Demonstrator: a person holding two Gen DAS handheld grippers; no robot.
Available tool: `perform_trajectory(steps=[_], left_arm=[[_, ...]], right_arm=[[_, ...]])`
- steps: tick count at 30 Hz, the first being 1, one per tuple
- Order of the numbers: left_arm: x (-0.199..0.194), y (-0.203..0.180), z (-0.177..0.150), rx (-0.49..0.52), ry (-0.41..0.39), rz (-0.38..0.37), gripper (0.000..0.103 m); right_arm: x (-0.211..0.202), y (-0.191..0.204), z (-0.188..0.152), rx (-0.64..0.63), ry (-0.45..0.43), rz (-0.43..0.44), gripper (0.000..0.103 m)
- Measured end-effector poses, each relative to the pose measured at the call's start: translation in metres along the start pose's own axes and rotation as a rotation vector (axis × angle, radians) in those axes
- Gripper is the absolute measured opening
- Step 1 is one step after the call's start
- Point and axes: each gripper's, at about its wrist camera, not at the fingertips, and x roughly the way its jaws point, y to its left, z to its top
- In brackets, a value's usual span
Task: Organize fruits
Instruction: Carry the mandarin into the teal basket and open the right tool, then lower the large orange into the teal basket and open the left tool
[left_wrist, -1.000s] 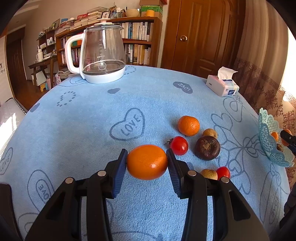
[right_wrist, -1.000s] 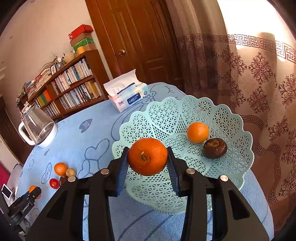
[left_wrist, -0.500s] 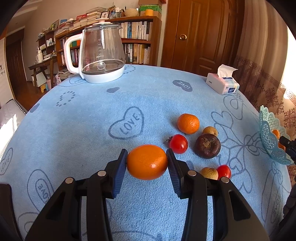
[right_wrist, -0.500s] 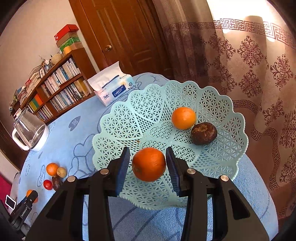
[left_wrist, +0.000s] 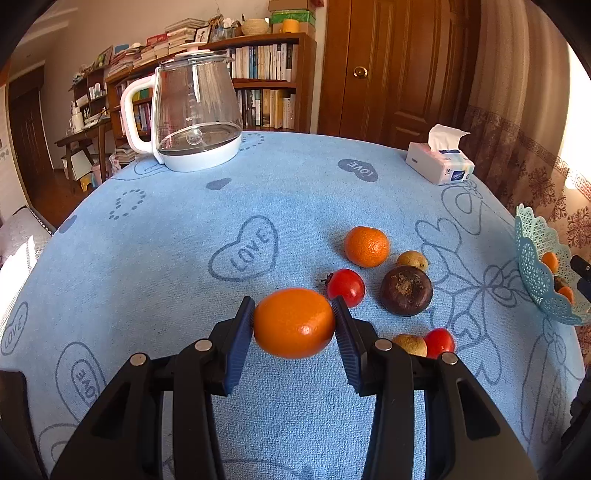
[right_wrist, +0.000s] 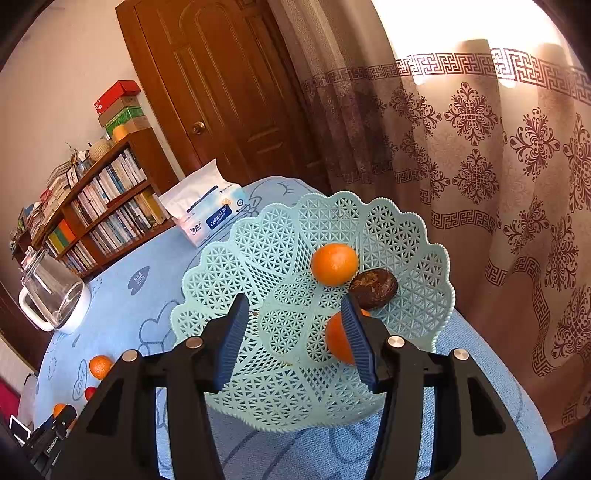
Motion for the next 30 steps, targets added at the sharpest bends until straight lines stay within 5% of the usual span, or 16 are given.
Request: perform_trajectory(steps=[9,30], left_arm=[[-0.015,-0.050,0.020,0.118,-0.046,-0.081,0.043],[-0.008,-0.218,0.042,0.370,-0.049,-0.481,0.043]], right_arm=[[-0.011,-0.013,0.006,0.057,-0.077,-0.047,0.061],[-0.019,-0.021,0.008,0.105,-0.135,-0.089,0.068]])
